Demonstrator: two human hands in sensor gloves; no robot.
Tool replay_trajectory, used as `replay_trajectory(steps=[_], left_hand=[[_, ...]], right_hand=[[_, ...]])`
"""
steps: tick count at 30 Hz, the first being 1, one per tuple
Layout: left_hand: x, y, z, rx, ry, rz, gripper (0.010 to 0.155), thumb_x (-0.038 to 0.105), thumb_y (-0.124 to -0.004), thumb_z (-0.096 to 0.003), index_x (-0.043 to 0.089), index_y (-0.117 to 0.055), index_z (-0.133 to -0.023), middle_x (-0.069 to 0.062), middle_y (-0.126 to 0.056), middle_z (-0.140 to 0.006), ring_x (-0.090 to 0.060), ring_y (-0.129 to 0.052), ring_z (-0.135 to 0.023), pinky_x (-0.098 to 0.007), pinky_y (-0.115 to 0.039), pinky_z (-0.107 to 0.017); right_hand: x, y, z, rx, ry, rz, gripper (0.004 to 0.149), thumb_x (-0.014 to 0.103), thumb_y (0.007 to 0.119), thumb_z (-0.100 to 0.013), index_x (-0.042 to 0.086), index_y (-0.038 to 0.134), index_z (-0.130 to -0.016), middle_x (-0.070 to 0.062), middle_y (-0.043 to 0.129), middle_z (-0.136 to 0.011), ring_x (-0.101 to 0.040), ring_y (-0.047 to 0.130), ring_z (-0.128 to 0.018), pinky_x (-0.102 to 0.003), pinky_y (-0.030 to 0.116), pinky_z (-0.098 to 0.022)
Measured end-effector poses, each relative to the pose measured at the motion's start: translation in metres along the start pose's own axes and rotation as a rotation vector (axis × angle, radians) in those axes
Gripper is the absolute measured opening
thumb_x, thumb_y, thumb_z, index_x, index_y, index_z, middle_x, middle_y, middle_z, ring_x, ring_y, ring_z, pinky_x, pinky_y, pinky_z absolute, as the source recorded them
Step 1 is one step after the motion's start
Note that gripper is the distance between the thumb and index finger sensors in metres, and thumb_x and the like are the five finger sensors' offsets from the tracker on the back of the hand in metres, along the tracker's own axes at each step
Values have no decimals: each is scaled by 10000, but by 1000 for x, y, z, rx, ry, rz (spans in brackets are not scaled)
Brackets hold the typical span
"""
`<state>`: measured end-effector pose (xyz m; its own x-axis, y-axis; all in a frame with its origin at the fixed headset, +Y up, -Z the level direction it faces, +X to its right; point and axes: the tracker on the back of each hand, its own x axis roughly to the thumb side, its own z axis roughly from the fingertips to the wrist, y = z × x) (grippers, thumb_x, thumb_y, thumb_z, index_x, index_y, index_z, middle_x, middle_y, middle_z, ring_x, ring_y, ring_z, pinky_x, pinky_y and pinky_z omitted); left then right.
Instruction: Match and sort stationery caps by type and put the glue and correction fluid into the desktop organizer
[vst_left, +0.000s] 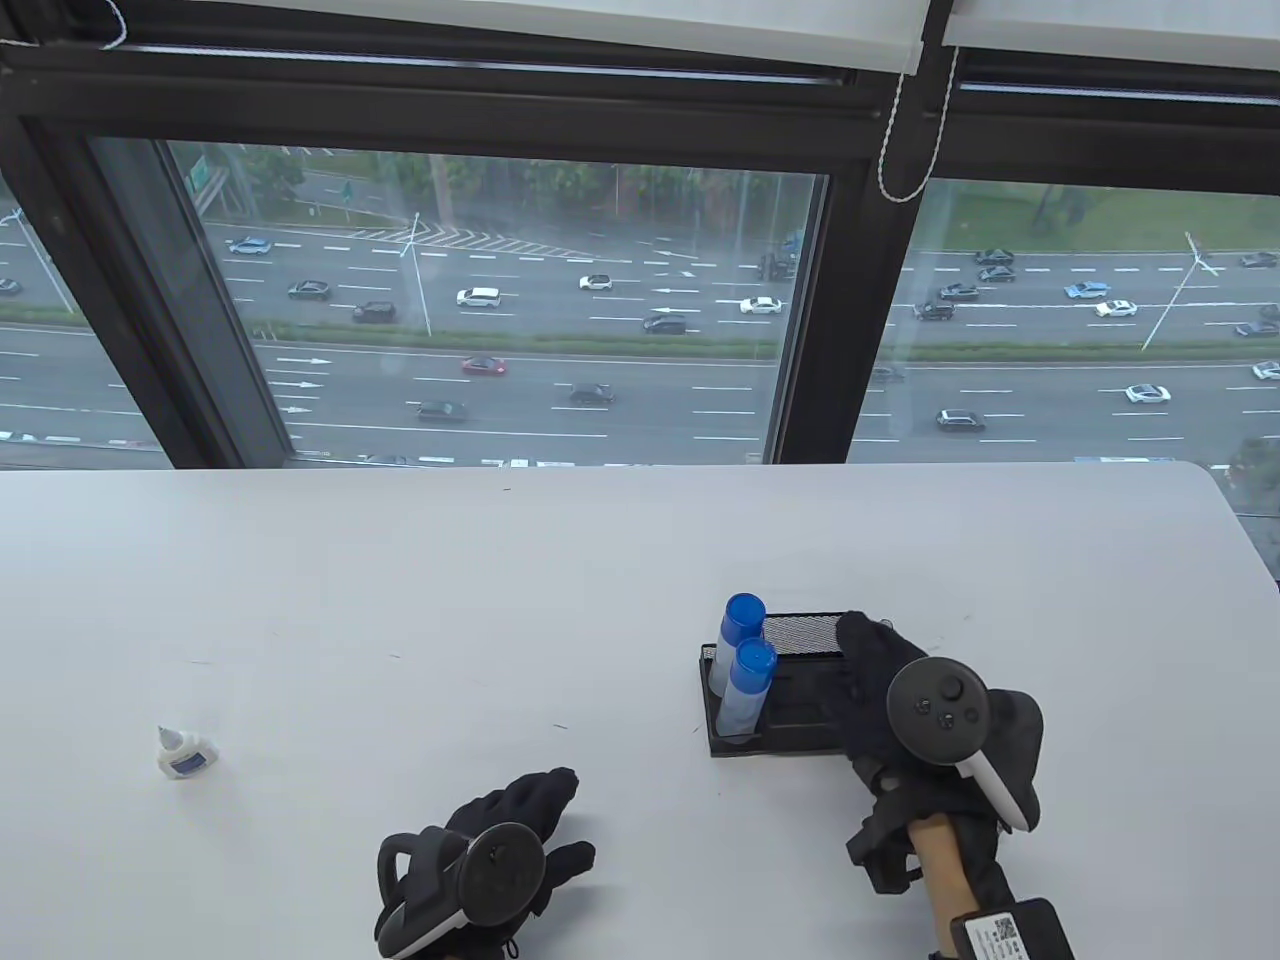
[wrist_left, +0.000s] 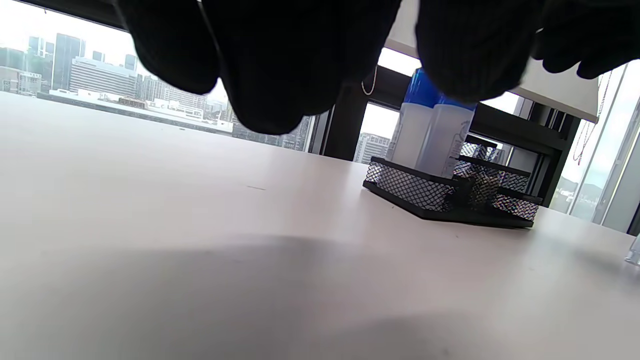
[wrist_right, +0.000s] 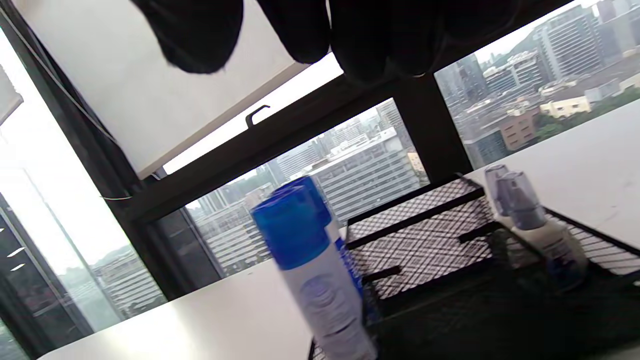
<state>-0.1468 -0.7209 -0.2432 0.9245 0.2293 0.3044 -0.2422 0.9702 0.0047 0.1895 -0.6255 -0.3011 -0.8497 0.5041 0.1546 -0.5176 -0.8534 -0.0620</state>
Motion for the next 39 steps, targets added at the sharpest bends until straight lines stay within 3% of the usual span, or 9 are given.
replay_trajectory(steps=[7,14,23,26,29,34,38,39], left_hand=[[-1,3,2,20,18,8,708,602,-771,-491,257,-632,-1094,-43,-806,-1080,-238,-965,-891,-526,-768,-668],[-7,6,3,36,53,25,706,600,-771,-492,256,-635,-1093,-44,-807,-1080,-241,-963,-891,-528,-765,-670],[-14,-2,1,0,64,26,706,600,-770,-493,256,-634,-1094,-49,-804,-1083,-244,-961,-895,-528,-767,-668],[-21,6,-5,-16,68,9,709,599,-772,-490,262,-628,-1096,-43,-792,-1095,-246,-950,-915,-530,-763,-675],[-49,36,-12,61,134,0,711,592,-775,-492,259,-621,-1101,-48,-779,-1105,-258,-936,-930,-530,-758,-678],[-120,89,-11,170,303,-36,740,587,-778,-495,254,-573,-1123,-57,-719,-1142,-271,-884,-981,-516,-757,-680],[-189,109,3,208,522,54,802,580,-793,-490,248,-495,-1156,-77,-598,-1210,-322,-747,-1087,-567,-659,-747],[-211,111,12,225,630,43,814,585,-793,-490,257,-472,-1163,-73,-573,-1224,-327,-709,-1113,-580,-630,-763]], right_hand=[[22,47,38,79,-109,-62,666,453,728,-532,160,569,-1108,-202,610,-1118,-456,604,-1014,-630,501,-734],[7,101,47,208,-88,8,668,450,726,-528,153,562,-1103,-196,610,-1111,-452,608,-1006,-624,502,-733],[0,102,56,182,-86,64,668,454,725,-521,150,571,-1095,-183,629,-1100,-440,626,-999,-617,511,-732],[-1,99,56,180,-87,59,663,452,725,-523,149,576,-1093,-184,635,-1097,-440,628,-998,-617,513,-731],[0,96,56,175,-87,62,662,454,723,-524,152,576,-1094,-184,629,-1101,-440,624,-1000,-617,507,-734],[2,95,58,164,-101,98,658,455,723,-524,156,581,-1093,-182,630,-1102,-437,625,-1002,-618,507,-735],[3,97,57,169,-110,105,660,457,724,-522,155,584,-1092,-178,635,-1100,-434,629,-1002,-617,510,-735],[2,97,56,169,-111,105,656,455,724,-522,156,588,-1089,-177,639,-1098,-432,634,-999,-615,513,-735]])
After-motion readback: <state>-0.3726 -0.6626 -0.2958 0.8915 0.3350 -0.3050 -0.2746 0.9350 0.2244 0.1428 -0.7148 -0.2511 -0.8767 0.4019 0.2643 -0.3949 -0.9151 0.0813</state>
